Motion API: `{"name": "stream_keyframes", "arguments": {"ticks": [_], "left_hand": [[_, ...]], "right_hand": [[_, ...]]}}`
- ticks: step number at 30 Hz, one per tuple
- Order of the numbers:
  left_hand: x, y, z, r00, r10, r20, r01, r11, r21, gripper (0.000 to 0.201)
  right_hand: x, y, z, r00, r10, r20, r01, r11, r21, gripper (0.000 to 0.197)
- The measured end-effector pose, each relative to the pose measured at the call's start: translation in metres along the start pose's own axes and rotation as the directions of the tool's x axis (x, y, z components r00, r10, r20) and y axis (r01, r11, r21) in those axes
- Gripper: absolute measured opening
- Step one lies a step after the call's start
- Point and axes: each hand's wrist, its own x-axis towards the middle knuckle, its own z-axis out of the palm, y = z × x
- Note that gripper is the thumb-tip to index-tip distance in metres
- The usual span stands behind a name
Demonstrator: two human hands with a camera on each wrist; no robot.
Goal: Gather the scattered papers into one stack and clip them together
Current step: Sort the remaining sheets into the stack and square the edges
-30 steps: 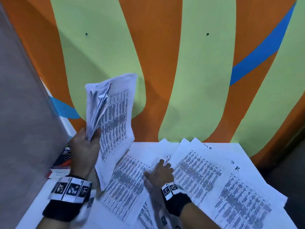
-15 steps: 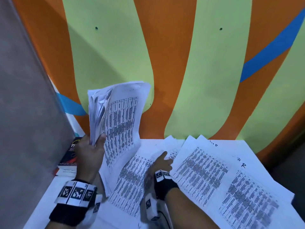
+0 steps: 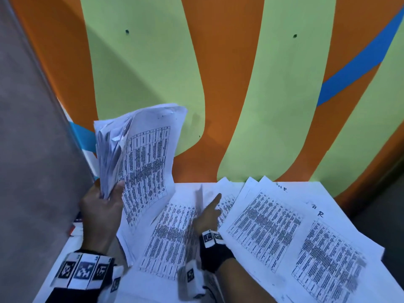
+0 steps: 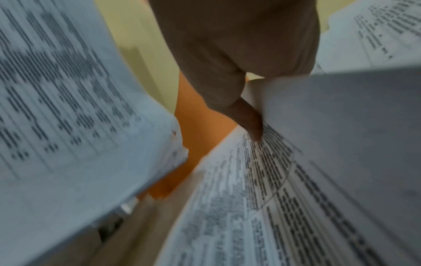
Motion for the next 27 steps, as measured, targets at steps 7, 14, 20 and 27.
{"name": "stream_keyframes", "arguments": {"ticks": [7, 14, 20, 27], "left_hand": [[0.006, -0.017, 0.003, 1.0, -0.022, 0.016, 0.022, 1.0, 0.007, 0.022], [0.007, -0.027, 0.026, 0.998, -0.005, 0.067, 0.007, 1.0, -0.019, 0.027], [-0.005, -0.021, 0.046, 0.993, -0.01, 0.119, 0.016, 0.999, -0.048, 0.023], [-0.009, -0.024, 0.052, 0.988, 0.005, 0.156, 0.006, 0.998, -0.067, 0.025]], "right_hand": [[0.036, 0.053, -0.136, 0.958, 0.174, -0.227, -0.157, 0.983, 0.091, 0.036], [0.065, 0.114, -0.205, 0.774, 0.494, -0.396, -0.584, 0.798, -0.148, 0.062], [0.054, 0.107, -0.187, 0.864, 0.407, -0.298, -0.448, 0.89, -0.083, 0.09], [0.052, 0.095, -0.194, 0.826, 0.349, -0.443, -0.362, 0.93, 0.057, 0.08]]}}
